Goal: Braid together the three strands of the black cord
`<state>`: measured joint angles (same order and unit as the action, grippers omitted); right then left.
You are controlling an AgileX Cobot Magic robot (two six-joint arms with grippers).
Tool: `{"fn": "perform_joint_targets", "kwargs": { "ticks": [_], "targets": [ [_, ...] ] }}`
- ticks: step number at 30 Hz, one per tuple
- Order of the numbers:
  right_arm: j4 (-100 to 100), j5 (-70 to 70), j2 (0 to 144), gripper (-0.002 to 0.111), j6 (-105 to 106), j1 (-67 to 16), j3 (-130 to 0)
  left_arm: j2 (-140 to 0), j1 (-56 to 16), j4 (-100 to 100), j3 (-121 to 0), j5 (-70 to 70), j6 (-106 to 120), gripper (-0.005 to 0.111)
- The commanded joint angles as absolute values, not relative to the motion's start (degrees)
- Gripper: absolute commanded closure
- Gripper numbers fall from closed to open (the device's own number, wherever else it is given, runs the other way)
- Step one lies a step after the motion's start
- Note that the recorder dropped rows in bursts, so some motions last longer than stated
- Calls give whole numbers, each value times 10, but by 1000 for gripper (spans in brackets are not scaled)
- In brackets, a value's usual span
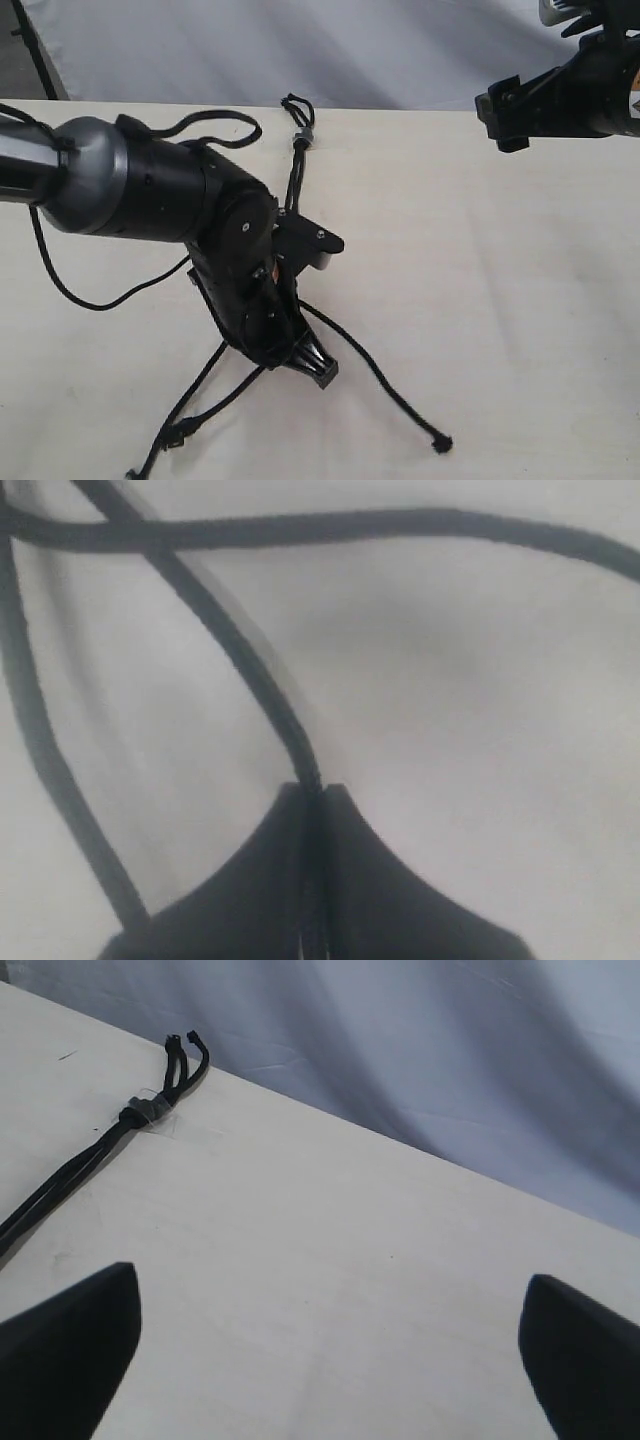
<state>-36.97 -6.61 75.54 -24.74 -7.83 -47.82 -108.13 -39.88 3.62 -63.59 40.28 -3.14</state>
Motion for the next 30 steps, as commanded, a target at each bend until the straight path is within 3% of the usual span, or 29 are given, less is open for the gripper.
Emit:
{"fn": "perform_joint_targets", "kwargs": {
  "ticks": [1, 11, 18, 22, 30],
  "targets": [
    [-371, -61, 756, 13, -246, -75, -475, -1061, -386, -15, -665, 443, -25, 107],
    [-371, -61, 756, 13, -246, -75, -475, -1142, -338, -158, -653, 398, -10, 107],
    [-371, -59, 756, 13, -246, -75, -475, -1162, -387, 50, -652, 473, 105, 107],
    [-371, -59, 756, 13, -246, -75, -475, -1137, -429, 48, -652, 471, 149, 107],
    [-371, -60, 756, 13, -246, -75, -475, -1087, -383, 34, -652, 420, 136, 107]
  ]
}}
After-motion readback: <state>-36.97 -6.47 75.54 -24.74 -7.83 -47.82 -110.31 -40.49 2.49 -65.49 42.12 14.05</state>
